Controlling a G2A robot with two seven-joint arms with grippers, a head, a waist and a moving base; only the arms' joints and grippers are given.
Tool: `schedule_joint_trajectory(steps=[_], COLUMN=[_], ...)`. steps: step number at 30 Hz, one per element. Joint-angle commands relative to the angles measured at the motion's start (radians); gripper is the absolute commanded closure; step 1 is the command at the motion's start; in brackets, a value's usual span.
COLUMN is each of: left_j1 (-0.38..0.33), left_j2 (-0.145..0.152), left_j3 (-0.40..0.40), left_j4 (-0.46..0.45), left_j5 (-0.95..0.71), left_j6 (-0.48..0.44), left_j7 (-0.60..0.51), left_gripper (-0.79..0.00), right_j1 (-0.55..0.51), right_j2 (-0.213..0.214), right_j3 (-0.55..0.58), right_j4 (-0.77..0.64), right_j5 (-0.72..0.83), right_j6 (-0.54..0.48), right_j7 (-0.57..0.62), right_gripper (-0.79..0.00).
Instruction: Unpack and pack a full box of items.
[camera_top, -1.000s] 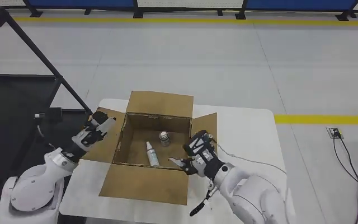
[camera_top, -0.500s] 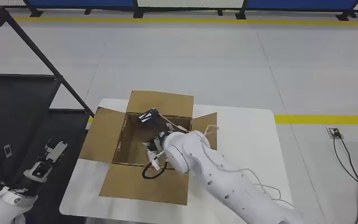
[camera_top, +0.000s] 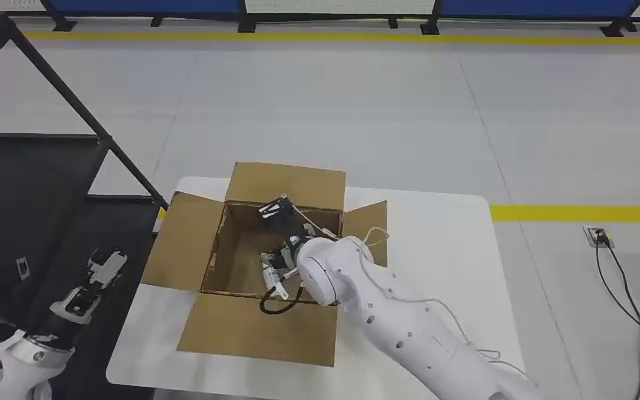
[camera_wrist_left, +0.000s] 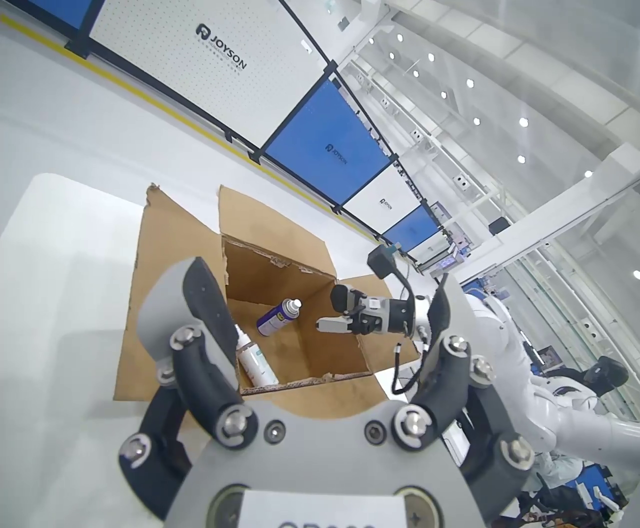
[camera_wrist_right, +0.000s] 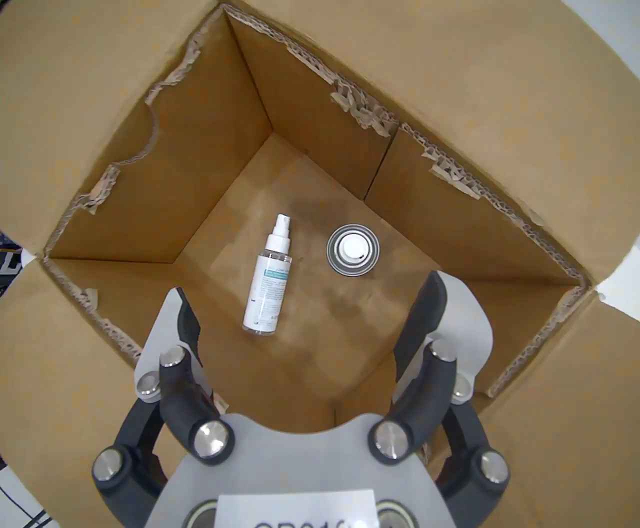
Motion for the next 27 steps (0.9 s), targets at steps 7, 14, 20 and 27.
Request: schedule_joint_trajectory(steps=[7,14,20,27], left_j1=[0.011,0.012,0.012,0.012], left_j2=[0.004,0.004,0.004,0.004], left_j3=[-0.032,-0.037,-0.037,-0.037], left_j4=[0.016,0.018,0.018,0.018], left_j5=[-0.079,-0.089,-0.089,-0.089], left_j6=[0.021,0.024,0.024,0.024], left_j7=[0.001,0.001,0.001,0.001], left_gripper=[-0.785,-0.785,-0.785,-0.785], right_j1=[0.139,0.197,0.211,0.225], right_j2=[-0.102,-0.175,-0.222,-0.258], right_j3=[-0.06,-0.081,-0.094,-0.091], right_j4=[0.377,0.594,0.699,0.774], right_j5=[0.136,0.211,0.222,0.233], right_j6=[-0.047,-0.114,-0.135,-0.162], right_j7=[-0.05,-0.117,-0.224,-0.298], right_gripper=[-0.785,-0.499,-0.369,-0.006])
